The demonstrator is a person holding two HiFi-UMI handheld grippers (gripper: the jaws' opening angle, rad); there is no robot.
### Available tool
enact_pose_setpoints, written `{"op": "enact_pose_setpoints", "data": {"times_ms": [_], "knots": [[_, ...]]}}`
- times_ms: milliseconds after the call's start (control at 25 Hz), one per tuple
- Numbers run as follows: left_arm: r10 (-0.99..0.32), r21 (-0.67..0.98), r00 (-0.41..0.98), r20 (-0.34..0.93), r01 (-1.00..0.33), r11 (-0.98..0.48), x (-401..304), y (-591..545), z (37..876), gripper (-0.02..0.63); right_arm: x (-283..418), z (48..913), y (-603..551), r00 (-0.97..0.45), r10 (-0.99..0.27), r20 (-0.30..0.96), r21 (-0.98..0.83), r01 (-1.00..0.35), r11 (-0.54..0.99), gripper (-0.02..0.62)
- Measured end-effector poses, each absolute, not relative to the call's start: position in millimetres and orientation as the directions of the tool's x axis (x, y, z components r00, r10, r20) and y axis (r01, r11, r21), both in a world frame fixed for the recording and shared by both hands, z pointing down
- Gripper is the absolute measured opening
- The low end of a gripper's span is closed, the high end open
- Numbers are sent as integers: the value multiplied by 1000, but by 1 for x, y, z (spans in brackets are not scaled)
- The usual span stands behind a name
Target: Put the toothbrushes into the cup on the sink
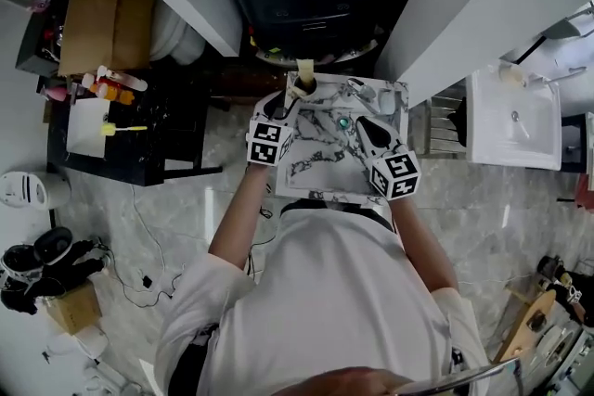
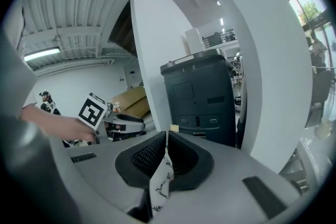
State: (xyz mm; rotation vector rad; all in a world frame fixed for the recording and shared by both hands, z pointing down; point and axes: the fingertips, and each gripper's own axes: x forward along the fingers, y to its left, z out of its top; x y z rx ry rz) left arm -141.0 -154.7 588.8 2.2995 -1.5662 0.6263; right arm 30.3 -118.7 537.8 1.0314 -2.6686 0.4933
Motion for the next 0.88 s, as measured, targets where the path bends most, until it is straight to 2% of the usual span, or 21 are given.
{"op": "enact_pose_setpoints", "data": {"times_ms": [520,880], "knots": [[-854,29,270,445,-957,-288,-143,-106,526,95,41,499,-113,-767,-569,297,-185,-631,754,40],[-900,54,255,354,-966,-252,-137,-66,478,54,42,466,-98,-802,-544,247,-164,-587,793,40]]}}
